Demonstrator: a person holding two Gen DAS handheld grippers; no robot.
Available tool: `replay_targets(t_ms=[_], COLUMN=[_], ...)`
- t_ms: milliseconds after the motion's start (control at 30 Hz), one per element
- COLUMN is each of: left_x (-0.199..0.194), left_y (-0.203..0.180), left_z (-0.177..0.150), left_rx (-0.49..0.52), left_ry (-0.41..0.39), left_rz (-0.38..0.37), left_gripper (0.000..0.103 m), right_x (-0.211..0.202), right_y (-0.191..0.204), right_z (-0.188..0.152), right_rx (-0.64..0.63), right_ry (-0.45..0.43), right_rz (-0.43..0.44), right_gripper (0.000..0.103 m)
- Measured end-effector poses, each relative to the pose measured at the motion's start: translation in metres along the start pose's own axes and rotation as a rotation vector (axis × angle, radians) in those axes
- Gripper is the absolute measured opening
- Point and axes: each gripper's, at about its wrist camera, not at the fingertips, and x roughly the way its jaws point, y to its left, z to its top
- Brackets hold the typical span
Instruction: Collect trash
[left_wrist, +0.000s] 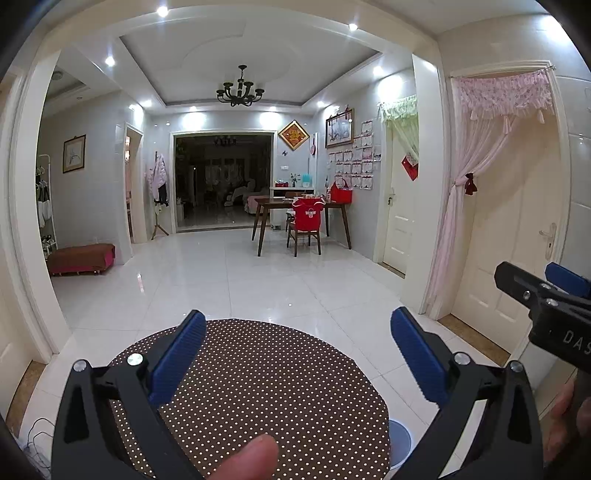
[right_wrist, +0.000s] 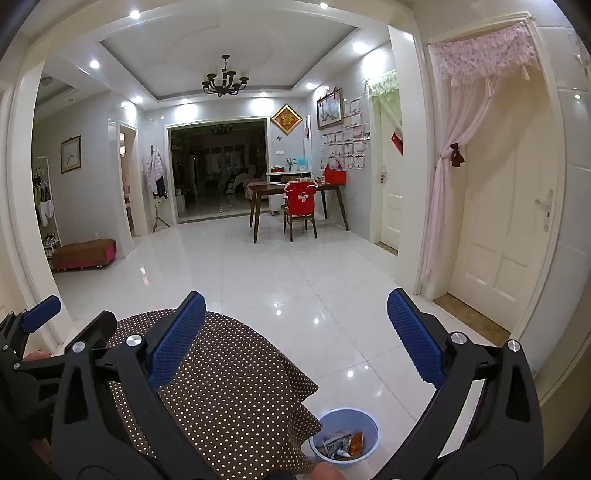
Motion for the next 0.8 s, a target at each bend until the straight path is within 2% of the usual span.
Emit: replay_targets(t_ms=[567, 800], left_x=[0.002, 0.004], left_y=[-0.001, 0.005], left_z=[-0.011, -0.008], left_rx=[-0.013, -0.008], left_ry=[-0.034, -0.045], left_rz=[-0.033, -0.021], left_gripper=[0.098, 0.098], right_x=[0.000, -0.001], right_y=[0.001, 0.004], right_z=[-0.006, -0.006], right_rx=[-0.011, -0.012], right_ry=[-0.003, -0.015], right_rz=[-0.028, -0.023], right_gripper=[0.097, 0.097])
